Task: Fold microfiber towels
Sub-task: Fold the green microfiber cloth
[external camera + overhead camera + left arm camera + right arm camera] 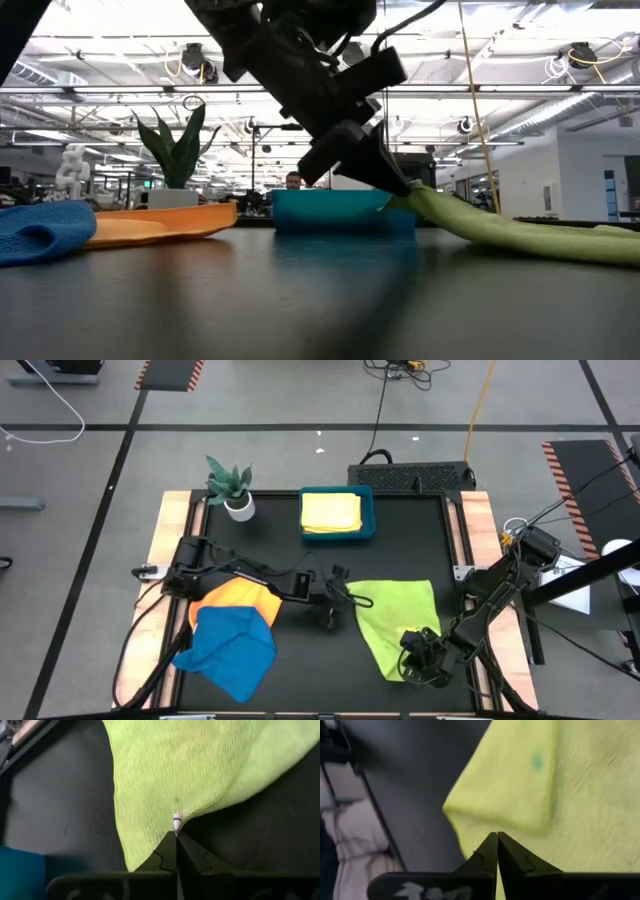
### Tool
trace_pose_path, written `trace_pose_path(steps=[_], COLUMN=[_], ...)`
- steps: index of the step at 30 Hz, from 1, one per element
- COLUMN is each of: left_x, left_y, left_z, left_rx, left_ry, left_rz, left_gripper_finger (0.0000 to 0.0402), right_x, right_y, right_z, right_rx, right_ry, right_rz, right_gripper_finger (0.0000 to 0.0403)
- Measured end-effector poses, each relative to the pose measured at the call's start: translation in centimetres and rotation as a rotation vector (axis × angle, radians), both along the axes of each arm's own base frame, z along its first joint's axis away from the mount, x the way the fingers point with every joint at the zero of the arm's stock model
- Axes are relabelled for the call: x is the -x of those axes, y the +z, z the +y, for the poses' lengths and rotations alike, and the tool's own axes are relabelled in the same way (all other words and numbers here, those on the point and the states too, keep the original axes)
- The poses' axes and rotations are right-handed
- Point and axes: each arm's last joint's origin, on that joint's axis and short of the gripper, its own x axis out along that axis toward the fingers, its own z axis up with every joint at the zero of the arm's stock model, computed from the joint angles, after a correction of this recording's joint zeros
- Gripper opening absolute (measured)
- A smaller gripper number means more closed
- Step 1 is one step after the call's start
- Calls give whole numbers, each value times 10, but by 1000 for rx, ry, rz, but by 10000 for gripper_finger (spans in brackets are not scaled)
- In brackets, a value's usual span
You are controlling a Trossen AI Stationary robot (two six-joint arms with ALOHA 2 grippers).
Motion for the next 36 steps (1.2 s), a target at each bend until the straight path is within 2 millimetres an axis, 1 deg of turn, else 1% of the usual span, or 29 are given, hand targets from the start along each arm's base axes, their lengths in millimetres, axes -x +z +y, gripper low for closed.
trace_pose_path(steps=[4, 7, 17, 19, 21, 23, 26, 28, 32, 34, 36], left_x=[1, 2, 3, 3, 3, 3, 3, 3, 5, 7, 11], left_y=[0, 0, 0, 0, 0, 1, 1, 1, -1, -2, 1], left_z=[-5, -10, -13, -13, -13, -13, -13, -13, -12, -11, -12], left_rx=[6, 11, 14, 13, 13, 14, 14, 14, -15, -23, -14], left_ry=[-7, -19, -30, -31, -31, -30, -30, -30, 0, 10, 21], left_rz=[2, 12, 18, 18, 17, 17, 16, 17, 37, 61, 95], left_gripper_finger=[2, 2, 2, 2, 2, 2, 3, 2, 3, 2, 2], right_x=[-1, -1, -1, -1, -2, -1, 0, 0, -3, -6, -10], right_y=[-4, -5, -15, -18, -21, -24, -26, -26, -22, -17, -12], right_z=[-5, -7, -18, -19, -20, -21, -22, -22, -19, -15, -12], right_rx=[4, -3, 19, 0, -26, -45, -47, -40, -34, -44, -56], right_ry=[-77, -103, -153, -154, -139, -126, -121, -101, -57, -30, -7], right_rz=[-4, 5, 37, 23, 12, 21, 30, 26, -3, -32, -61], right_gripper_finger=[16, 34, 134, 146, 151, 147, 121, 93, 20, 8, 10])
